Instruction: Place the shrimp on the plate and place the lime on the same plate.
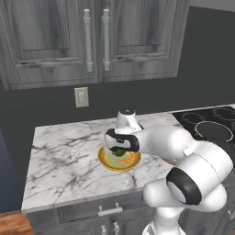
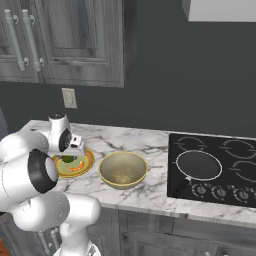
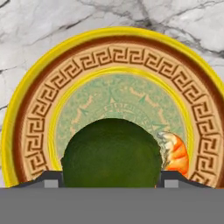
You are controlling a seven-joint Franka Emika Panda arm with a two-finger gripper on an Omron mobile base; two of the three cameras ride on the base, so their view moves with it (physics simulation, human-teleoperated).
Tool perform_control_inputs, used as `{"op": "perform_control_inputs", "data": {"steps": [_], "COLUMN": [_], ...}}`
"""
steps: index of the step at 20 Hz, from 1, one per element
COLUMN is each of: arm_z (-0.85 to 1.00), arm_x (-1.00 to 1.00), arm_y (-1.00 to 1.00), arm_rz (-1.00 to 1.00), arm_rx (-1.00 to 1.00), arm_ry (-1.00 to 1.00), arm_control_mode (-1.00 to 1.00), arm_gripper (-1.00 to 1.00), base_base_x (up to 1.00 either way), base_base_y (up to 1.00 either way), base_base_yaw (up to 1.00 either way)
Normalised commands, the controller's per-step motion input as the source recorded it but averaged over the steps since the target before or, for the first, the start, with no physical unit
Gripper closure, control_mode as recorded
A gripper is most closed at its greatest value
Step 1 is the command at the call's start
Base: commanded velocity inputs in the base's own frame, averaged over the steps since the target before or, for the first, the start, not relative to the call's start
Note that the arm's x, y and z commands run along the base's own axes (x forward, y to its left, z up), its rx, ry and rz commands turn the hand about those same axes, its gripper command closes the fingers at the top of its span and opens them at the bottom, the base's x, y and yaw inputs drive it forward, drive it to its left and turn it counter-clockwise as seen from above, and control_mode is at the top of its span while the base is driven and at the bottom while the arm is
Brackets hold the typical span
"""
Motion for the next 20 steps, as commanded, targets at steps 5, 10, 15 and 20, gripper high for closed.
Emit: {"op": "perform_control_inputs", "data": {"steps": [5,10,15,20], "arm_z": [-0.25,-0.10,-0.07,-0.06], "arm_x": [0.30,0.23,0.12,0.02], "arm_y": [0.09,0.03,0.00,0.00], "arm_rz": [0.00,0.00,0.00,0.00], "arm_rx": [0.00,0.00,0.00,0.00], "arm_ry": [0.00,0.00,0.00,0.00], "arm_control_mode": [-1.00,-1.00,-1.00,-1.00], "arm_gripper": [1.00,1.00,1.00,-1.00], "base_base_x": [0.00,0.00,0.00,0.00], "base_base_y": [0.00,0.00,0.00,0.00], "base_base_yaw": [0.00,0.00,0.00,0.00]}}
